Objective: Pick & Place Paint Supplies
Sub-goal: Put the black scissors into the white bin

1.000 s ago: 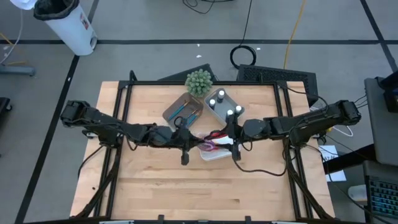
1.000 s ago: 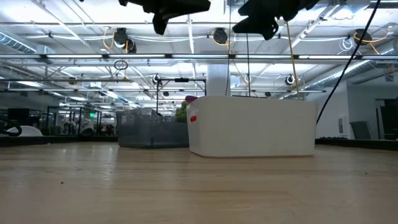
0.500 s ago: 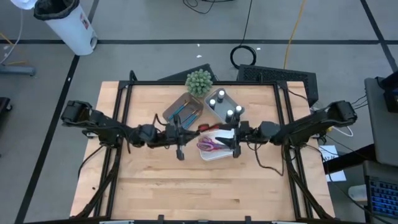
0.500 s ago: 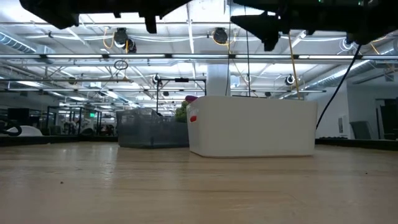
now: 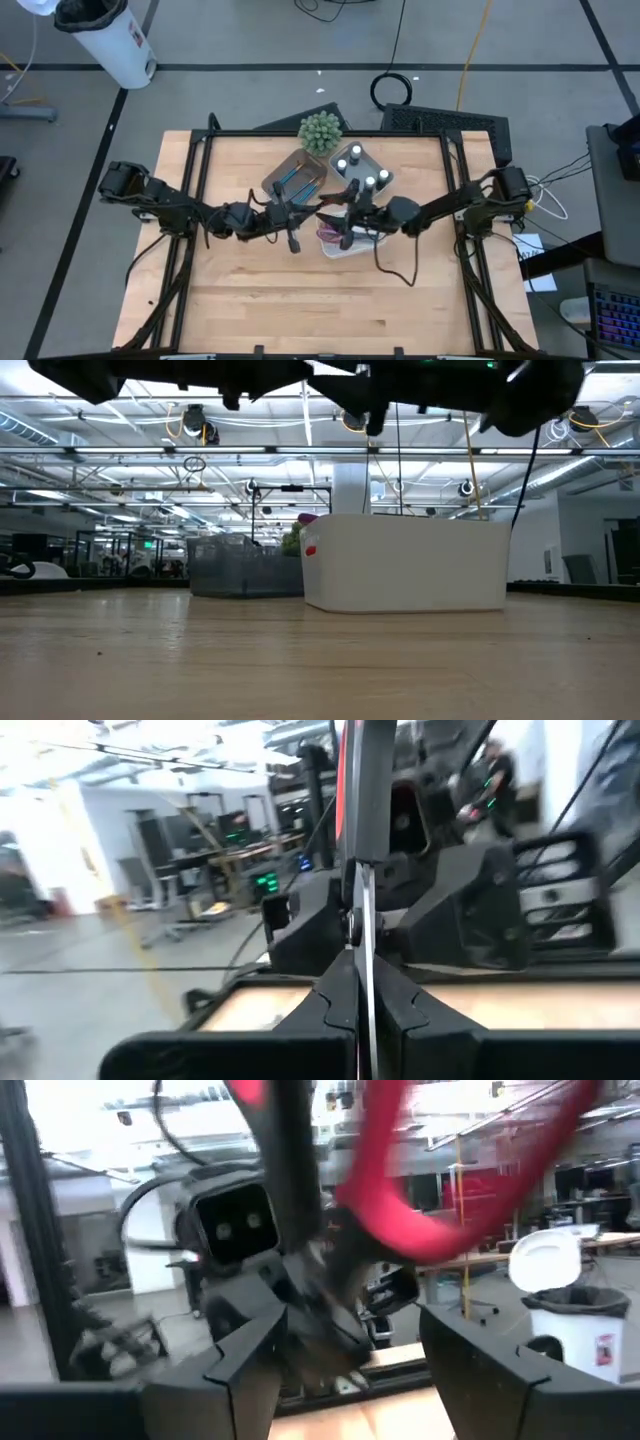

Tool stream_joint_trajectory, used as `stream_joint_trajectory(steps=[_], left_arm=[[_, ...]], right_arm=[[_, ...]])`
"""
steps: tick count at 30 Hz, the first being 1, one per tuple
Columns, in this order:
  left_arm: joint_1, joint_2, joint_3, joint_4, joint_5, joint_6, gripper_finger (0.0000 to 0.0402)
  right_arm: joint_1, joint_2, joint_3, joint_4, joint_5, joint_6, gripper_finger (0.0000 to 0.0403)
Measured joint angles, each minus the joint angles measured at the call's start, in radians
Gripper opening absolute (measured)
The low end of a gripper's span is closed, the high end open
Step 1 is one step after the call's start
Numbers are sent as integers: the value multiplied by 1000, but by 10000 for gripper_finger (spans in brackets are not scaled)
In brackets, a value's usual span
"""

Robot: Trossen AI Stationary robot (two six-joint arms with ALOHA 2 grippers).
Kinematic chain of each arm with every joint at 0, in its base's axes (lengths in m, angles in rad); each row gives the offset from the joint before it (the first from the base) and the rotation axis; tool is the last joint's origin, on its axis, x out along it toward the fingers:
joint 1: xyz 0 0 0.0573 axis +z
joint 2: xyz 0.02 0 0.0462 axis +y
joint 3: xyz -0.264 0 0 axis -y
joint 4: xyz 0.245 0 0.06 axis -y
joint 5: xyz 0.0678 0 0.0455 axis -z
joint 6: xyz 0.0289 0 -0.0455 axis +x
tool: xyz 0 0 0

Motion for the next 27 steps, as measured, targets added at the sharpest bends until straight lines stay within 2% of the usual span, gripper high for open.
stream_joint_trajectory(steps=[9,13,16,19,24,27], left_arm=[[-32,0,0,-23,-247,154,0],[-38,-1,0,-25,-291,168,0],[-50,0,0,-22,-339,195,0],[-51,0,0,-20,-380,199,0],[-51,2,1,-27,-352,199,1],[-47,1,1,-26,-319,182,4]], right_arm=[[-11,117,177,-9,9,16,216],[-22,143,205,-6,19,22,200],[-22,143,205,-19,47,36,171],[-24,143,205,-25,70,38,125],[-34,143,206,-24,3,28,34],[-44,143,205,-18,-22,21,31]])
